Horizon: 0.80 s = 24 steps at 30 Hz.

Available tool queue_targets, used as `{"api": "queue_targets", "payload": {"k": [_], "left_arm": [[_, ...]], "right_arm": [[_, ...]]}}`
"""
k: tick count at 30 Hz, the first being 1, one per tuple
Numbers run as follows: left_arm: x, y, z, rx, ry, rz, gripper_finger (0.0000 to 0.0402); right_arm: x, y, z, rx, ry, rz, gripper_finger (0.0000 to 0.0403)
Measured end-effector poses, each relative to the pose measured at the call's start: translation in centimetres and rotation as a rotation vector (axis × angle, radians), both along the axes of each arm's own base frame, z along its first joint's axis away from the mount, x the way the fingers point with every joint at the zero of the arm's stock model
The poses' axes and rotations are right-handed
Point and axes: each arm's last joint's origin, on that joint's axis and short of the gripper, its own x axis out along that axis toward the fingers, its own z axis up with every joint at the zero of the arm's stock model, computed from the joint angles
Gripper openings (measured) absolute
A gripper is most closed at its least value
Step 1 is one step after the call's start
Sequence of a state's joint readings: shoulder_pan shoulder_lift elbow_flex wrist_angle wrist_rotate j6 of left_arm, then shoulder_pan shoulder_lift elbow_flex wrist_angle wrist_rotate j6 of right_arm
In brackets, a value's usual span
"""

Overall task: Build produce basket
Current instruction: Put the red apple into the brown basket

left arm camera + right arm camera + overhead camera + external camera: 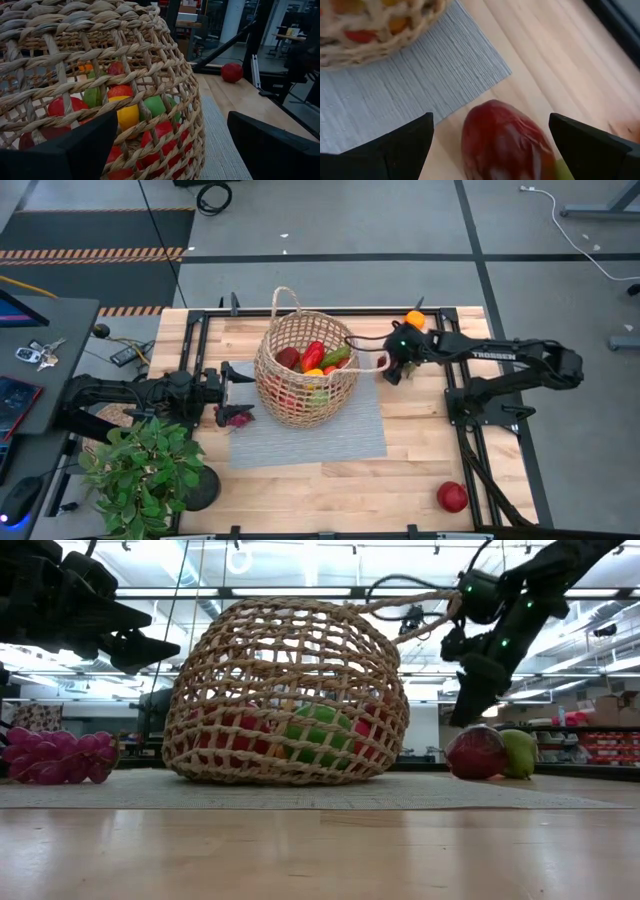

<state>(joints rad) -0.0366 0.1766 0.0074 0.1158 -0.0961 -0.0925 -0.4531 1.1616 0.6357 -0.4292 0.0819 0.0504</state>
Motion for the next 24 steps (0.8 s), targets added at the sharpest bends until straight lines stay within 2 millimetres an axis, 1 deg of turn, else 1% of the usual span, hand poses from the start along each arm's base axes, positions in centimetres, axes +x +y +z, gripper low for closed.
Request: {"api": "queue_targets", "payload": {"k": [5, 14, 19, 24], "left_arm": [[0.0, 0.0, 0.0, 0.000, 0.000, 0.000, 0.0386], [0.0, 0.0, 0.0, 0.000, 0.000, 0.000, 0.0386], [0.0, 0.0, 0.0, 0.000, 0.000, 0.000, 0.0386], [0.0, 0.0, 0.0, 0.000, 0.000, 0.000, 0.0386]], "right_arm": [[0.3, -0.8, -1.2, 0.042, 0.047, -0.017, 0.0400], [0.9, -1.2, -3.3, 0.055, 0.154, -0.010, 0.0400], [1.0, -1.2, -3.9, 0.076, 0.186, -0.012, 0.0396], [0.6, -1.0, -3.7, 0.093, 0.198, -0.028, 0.0369]]}}
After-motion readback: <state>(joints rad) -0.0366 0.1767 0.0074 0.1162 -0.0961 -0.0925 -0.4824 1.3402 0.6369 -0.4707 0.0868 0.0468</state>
